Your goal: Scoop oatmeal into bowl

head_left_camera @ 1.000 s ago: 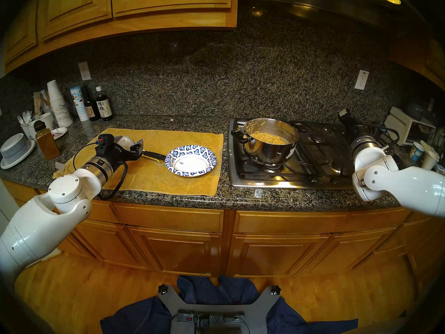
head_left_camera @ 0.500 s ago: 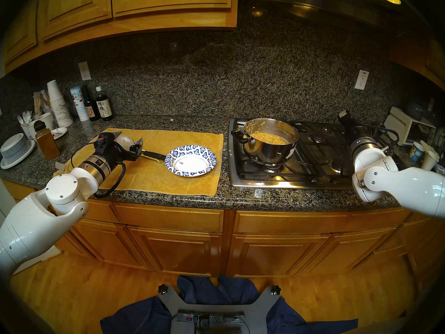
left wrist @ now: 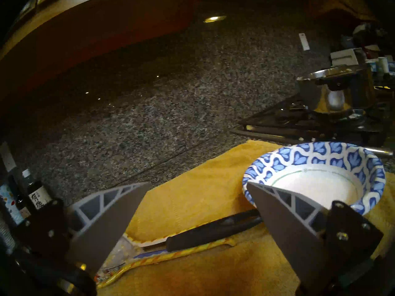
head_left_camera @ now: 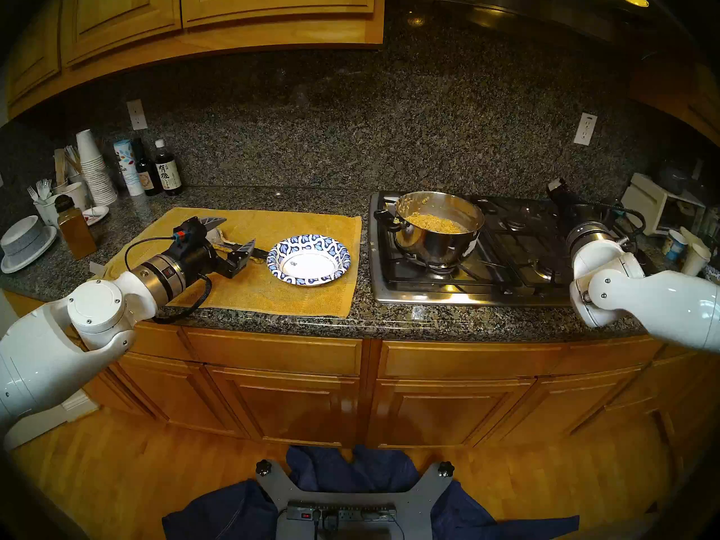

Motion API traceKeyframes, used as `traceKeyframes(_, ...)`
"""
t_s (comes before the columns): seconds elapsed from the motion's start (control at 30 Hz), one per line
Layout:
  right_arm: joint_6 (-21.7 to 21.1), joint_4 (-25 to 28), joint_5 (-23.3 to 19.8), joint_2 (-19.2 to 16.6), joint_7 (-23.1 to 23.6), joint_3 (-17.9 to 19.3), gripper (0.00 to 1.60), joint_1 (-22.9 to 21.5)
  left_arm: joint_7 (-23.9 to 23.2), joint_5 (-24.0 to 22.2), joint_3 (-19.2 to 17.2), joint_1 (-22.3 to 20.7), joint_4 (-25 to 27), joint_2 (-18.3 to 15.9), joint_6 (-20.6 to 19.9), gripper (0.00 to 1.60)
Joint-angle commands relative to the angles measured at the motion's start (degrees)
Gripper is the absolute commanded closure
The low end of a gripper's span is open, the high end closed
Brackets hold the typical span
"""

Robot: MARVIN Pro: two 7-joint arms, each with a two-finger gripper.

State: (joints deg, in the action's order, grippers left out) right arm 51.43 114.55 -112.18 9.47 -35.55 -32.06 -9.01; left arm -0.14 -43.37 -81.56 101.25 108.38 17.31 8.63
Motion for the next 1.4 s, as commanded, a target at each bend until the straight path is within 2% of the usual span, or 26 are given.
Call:
traceKeyframes(0.0,0.22,-0.06,0.64,0.12,0.33,1.50,0.00,-1.68,-2.32,2.83,-0.67,-1.71,0.36,-2.45,1.48,0.00)
traceKeyframes(0.13,0.23,-0.06,0.62,0.13,0.34,1.48,0.00,-1.68,-4.75,6.66,-0.41,-1.87,-0.28,-4.10,2.78,0.00)
traceKeyframes(0.3,0.24,-0.07,0.59,0.13,0.35,1.47,0.00,-1.69,-4.73,11.19,-0.74,-2.01,-0.94,-5.03,3.89,0.00)
traceKeyframes(0.6,0.25,-0.07,0.56,0.14,0.36,1.45,0.00,-1.69,-6.34,15.82,-1.50,-3.04,-2.61,-6.56,5.21,0.00)
traceKeyframes(0.83,0.24,-0.07,0.57,0.14,0.37,1.44,0.00,-1.71,-9.00,17.93,-0.88,-5.08,-4.78,-5.69,6.54,0.00)
traceKeyframes(1.07,0.24,-0.07,0.57,0.14,0.37,1.44,0.00,-1.72,-12.10,22.12,1.35,-8.22,-5.08,-3.59,6.74,0.00)
traceKeyframes(1.37,0.25,-0.07,0.54,0.14,0.38,1.42,0.00,-1.72,-14.13,29.36,3.40,-12.58,-5.76,0.16,5.03,0.00)
